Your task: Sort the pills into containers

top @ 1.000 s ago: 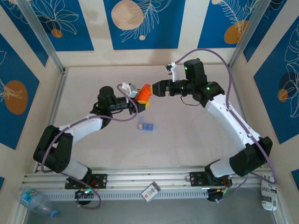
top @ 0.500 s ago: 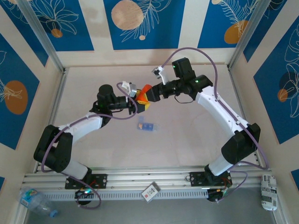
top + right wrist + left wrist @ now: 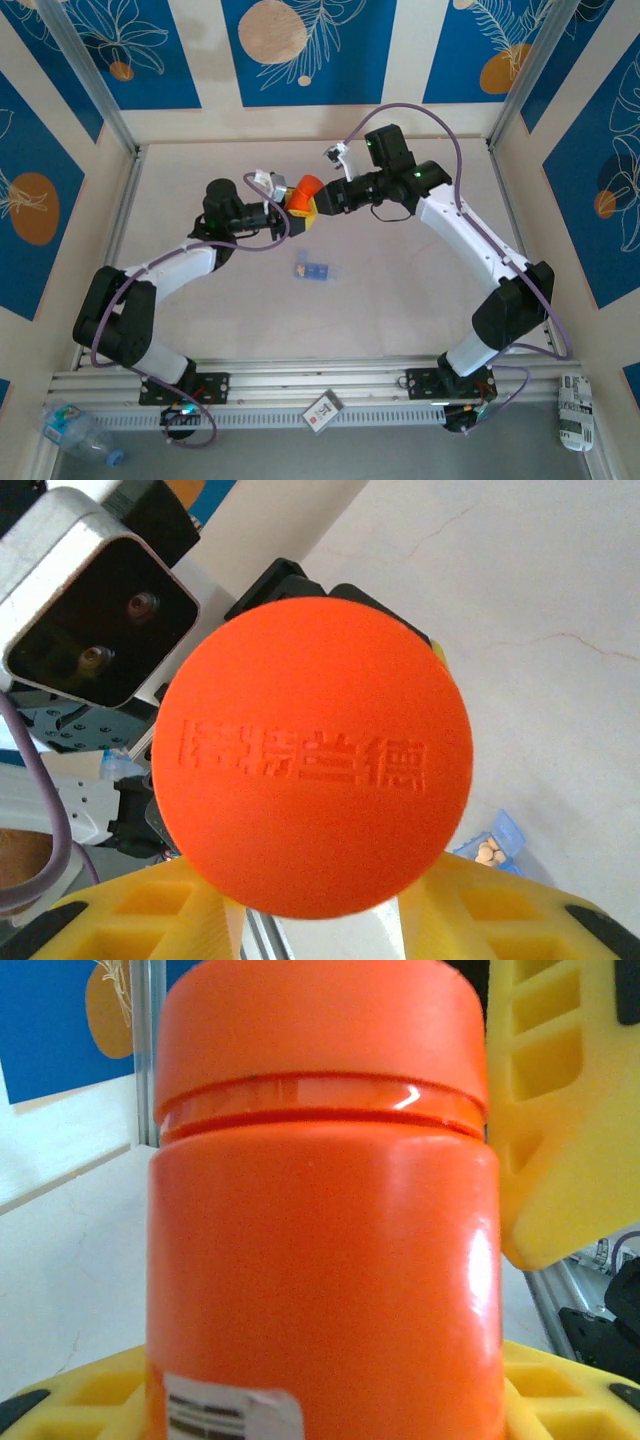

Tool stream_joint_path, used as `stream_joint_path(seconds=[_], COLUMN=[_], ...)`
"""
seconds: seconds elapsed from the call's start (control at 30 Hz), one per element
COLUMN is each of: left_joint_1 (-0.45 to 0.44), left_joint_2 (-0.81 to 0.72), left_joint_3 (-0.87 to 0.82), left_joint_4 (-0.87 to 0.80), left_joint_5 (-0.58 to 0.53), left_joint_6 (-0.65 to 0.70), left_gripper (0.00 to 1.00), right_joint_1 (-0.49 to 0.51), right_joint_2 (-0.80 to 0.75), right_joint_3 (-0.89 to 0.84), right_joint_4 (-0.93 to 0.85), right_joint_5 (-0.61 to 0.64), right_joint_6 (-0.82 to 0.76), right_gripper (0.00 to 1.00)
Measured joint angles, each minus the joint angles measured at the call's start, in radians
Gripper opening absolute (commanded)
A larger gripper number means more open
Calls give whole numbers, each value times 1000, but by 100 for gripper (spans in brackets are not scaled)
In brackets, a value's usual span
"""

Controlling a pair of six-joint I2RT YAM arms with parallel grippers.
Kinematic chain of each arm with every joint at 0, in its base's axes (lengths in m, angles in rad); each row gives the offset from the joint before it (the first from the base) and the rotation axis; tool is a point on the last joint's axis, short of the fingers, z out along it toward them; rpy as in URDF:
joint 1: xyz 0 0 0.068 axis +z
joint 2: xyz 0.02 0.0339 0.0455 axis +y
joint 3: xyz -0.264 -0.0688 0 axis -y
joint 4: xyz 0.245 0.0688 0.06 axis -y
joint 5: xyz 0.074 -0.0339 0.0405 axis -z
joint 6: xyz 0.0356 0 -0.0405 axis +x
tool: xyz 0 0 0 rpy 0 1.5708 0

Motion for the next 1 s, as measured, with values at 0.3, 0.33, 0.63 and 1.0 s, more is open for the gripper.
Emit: stream_joint_path(seconds=[0.3, 0.33, 0.63, 1.0], left_joint_1=[-11, -11, -10, -1], left_joint_2=[9, 9, 3, -50], left_joint_3=[-39, -47, -109, -137], left_joint_4=[30, 35, 66, 102], left_joint_5=[-14, -14, -67, -248], left_joint_6=[6, 7, 13, 35], left_gripper=[100, 100, 100, 100], right_joint_1=[-34, -48, -149, -132], right_joint_2=[-2, -5, -34, -38], right_joint_3=[-81, -97, -287, -359], right_joint_4=[139, 152, 254, 265], right_joint_5=[148, 171, 291, 299], right_joint_6=[121, 130, 185, 211], right_gripper=[28, 28, 29, 45])
